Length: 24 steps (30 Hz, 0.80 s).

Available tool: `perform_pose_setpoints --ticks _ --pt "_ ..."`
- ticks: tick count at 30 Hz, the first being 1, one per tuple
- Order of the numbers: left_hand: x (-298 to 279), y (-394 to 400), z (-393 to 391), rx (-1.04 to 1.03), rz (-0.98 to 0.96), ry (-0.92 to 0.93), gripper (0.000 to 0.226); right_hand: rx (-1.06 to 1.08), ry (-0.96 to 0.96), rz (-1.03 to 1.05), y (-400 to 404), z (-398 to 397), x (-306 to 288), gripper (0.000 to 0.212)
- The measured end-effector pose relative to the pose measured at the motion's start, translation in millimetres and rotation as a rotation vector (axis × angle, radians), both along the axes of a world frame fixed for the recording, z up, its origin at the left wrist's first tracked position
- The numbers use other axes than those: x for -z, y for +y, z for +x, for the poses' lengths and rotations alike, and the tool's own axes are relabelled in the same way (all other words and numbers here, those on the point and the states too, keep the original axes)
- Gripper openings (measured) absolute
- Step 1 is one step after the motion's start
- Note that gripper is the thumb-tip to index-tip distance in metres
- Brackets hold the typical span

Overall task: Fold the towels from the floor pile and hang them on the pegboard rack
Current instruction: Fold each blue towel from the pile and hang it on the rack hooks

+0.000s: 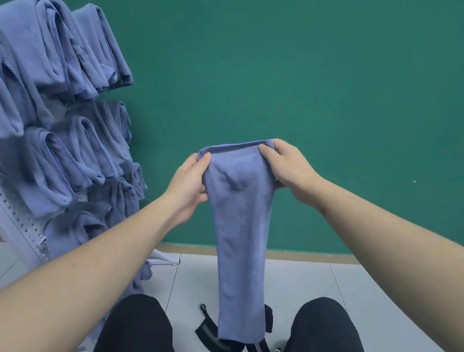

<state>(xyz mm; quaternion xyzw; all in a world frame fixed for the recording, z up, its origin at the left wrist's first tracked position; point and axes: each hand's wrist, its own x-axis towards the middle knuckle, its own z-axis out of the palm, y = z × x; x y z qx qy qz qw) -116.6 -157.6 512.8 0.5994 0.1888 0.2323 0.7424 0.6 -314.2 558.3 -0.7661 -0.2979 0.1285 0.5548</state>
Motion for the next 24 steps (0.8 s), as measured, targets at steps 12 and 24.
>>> perform_pose_setpoints --ticks 12,24 --pt "17 -23 -12 0.273 -0.280 0.010 0.043 -0.029 0.278 0.102 8 -5 -6 0.021" --pt "41 -35 -4 -0.165 0.262 0.064 0.017 -0.001 0.099 0.001 11 -6 11 0.025"
